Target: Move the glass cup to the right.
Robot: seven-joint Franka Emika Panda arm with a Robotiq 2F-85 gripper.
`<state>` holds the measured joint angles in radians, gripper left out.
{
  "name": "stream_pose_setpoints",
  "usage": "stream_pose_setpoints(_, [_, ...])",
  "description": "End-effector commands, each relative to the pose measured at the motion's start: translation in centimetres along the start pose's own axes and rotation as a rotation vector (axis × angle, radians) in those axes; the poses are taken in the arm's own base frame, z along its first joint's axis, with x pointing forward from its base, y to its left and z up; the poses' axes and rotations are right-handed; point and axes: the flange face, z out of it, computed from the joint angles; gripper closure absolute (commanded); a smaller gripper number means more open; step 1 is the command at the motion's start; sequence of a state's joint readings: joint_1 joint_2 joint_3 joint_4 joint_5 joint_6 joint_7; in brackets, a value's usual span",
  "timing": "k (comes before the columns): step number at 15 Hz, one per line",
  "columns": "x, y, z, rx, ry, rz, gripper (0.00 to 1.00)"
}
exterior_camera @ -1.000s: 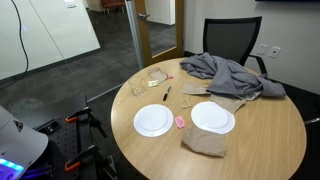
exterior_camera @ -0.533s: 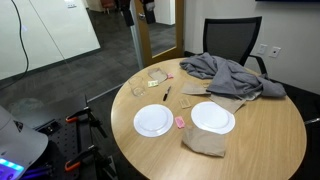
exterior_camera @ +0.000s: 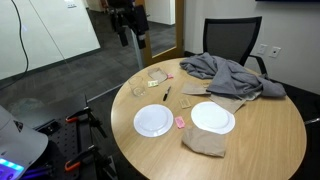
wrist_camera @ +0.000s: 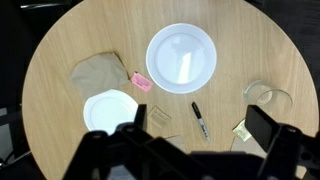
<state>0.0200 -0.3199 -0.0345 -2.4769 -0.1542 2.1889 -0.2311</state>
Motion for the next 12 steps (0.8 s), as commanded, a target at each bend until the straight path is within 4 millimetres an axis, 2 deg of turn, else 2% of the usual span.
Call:
stream_pose_setpoints(1, [0.0,-2.2,2.1,0.047,-0.008,-0.009,0.0])
stream_pose_setpoints(12, [0.6,-9.7,7.6,0.116,0.027,-0.019,0.0])
